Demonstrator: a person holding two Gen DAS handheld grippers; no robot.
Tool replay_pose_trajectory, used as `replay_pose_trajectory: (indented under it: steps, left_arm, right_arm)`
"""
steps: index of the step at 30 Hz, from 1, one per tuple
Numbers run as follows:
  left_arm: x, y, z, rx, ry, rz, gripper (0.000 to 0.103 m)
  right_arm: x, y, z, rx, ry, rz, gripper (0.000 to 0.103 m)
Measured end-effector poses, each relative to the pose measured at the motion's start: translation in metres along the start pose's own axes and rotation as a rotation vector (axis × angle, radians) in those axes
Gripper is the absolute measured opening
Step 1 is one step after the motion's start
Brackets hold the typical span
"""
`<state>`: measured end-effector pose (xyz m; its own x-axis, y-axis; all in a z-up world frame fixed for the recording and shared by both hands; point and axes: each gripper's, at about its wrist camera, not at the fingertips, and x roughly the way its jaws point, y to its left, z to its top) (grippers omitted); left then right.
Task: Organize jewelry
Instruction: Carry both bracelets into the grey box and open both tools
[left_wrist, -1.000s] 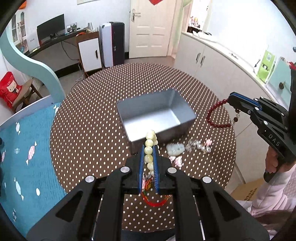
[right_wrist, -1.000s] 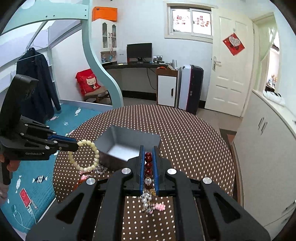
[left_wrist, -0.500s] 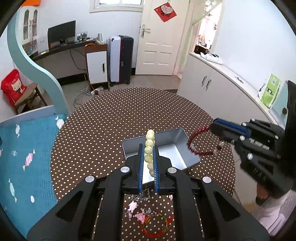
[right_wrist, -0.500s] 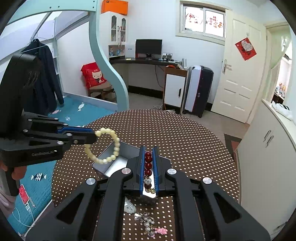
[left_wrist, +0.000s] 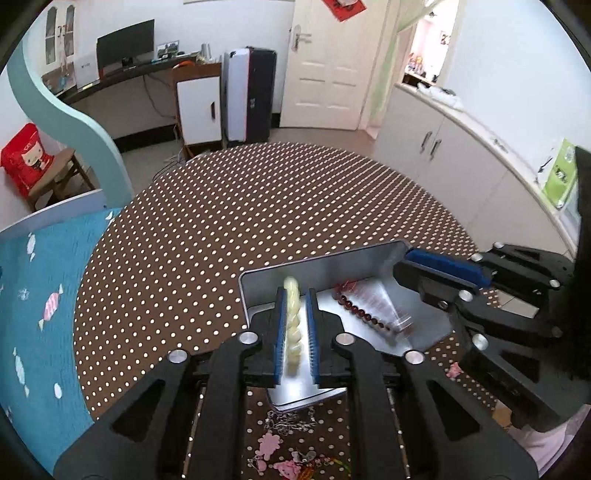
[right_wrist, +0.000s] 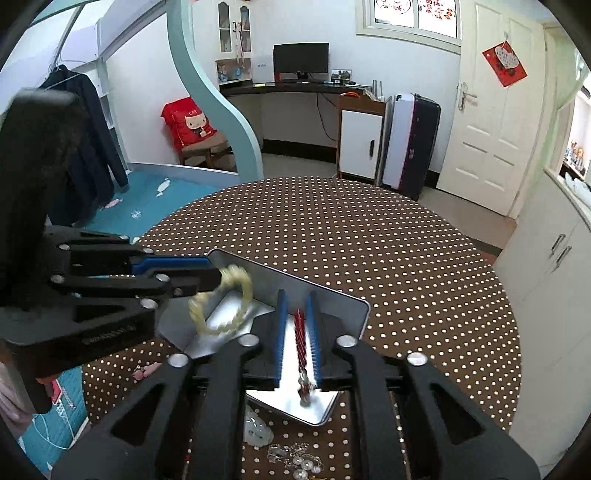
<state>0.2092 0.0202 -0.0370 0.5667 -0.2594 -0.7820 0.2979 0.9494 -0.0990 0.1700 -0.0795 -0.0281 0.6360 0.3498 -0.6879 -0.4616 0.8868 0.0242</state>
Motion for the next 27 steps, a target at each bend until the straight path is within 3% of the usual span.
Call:
replay_pose_trajectory:
  steps: [1,4,18,22,27]
  left_arm:
    - [0.003,0.000,0.001,-0.005,-0.002,0.008,0.030]
    - [0.007,0.002,-0.001,-0.014,0.008,0.012,0.030]
    - [-0.006,0.006,-0.015,-0.016,0.009,0.022,0.030]
    - [-0.016,0.004,-0.021,-0.014,0.000,0.031,0.030]
    - [-0.031,0.000,-0.031,-0.013,-0.016,0.033,0.038]
  right_arm:
    - [-0.001,0.000,0.000,0.000,-0.007,0.002,0.023]
    - [-0.002,0.000,0.001,0.003,-0.014,-0.001,0.031]
    - [-0.011,-0.004,-0.005,0.035,-0.009,-0.008,0.032]
    - [-0.022,-0.004,-0.011,0.041,-0.025,-0.011,0.037]
    - [-0.036,-0.002,-0.019,0.045,-0.042,-0.014,0.041]
